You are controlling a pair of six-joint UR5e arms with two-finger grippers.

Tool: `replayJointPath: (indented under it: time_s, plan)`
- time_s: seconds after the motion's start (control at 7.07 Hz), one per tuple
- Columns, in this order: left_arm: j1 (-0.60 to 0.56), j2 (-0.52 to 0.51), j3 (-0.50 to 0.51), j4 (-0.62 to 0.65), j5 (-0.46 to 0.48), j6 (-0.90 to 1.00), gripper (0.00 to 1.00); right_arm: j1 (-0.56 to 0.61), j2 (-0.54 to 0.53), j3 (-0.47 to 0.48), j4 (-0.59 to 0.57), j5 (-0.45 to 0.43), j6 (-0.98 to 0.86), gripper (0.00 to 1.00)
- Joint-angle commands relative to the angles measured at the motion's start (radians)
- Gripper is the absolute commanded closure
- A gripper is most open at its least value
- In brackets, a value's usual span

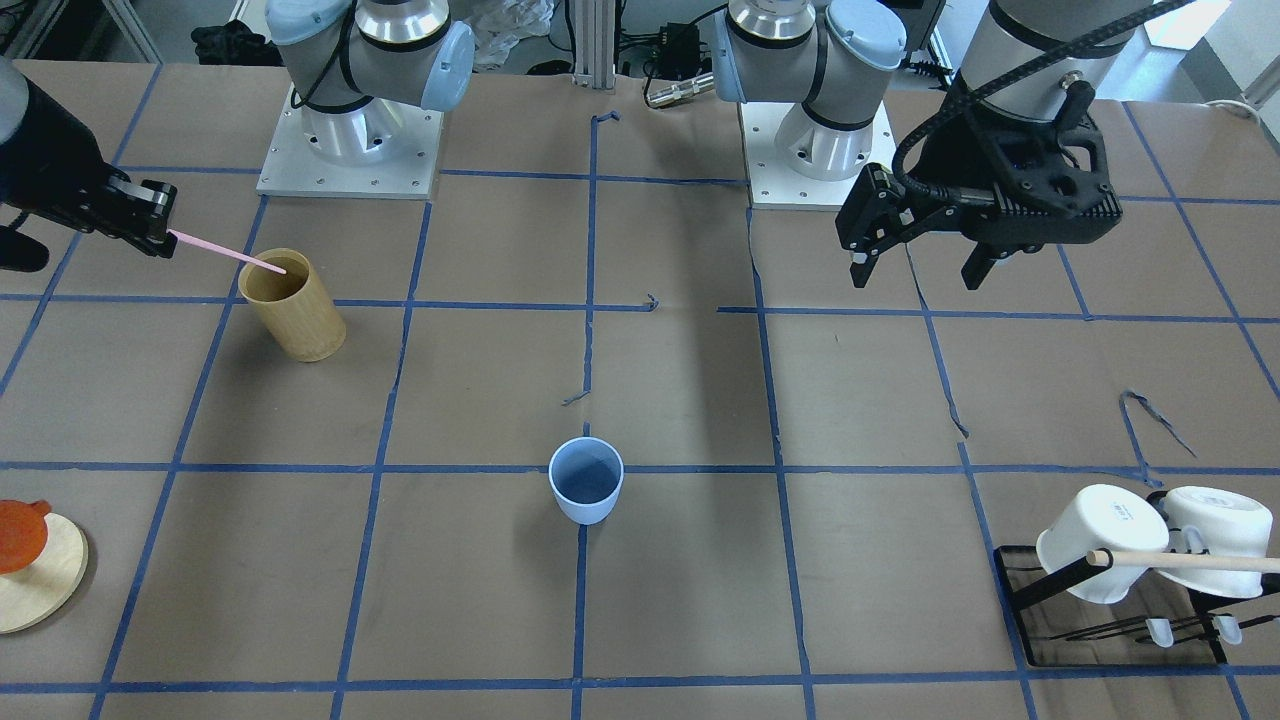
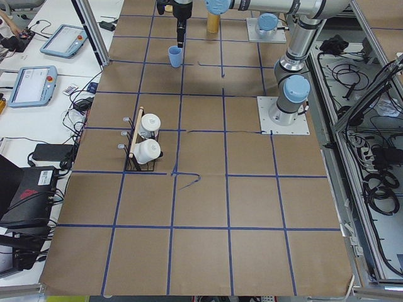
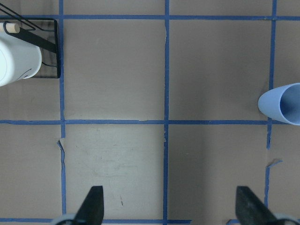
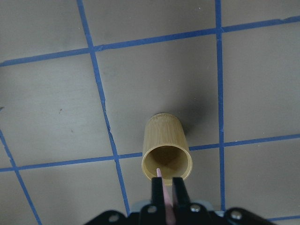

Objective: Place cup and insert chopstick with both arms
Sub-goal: 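Move the pink chopstick with the right gripper over the blue cup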

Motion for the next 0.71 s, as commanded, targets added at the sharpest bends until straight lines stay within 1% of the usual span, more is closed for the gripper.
replayJointPath:
  time_s: [0.0,0.14,0.28,0.42,0.57]
  plan:
    - [-0.004,0.0,-0.002,-0.001,-0.002,0.0,0.0,0.034,0.002,-0.081,-0.042,0.068,0.0,1.0]
    - [-0.004,0.0,0.0,-0.001,-0.003,0.0,0.0,0.091,0.004,-0.082,-0.131,0.059,0.006,1.0]
    - [-0.001,0.0,0.0,-0.001,-0.002,0.0,0.0,0.188,0.014,-0.078,-0.221,0.053,0.103,1.0]
    - [0.001,0.0,0.0,-0.001,0.0,0.0,0.0,0.285,0.039,-0.076,-0.342,0.045,0.22,1.0]
    - [0.001,0.0,-0.002,-0.001,0.0,0.0,0.0,0.385,0.065,-0.076,-0.436,0.01,0.28,1.0]
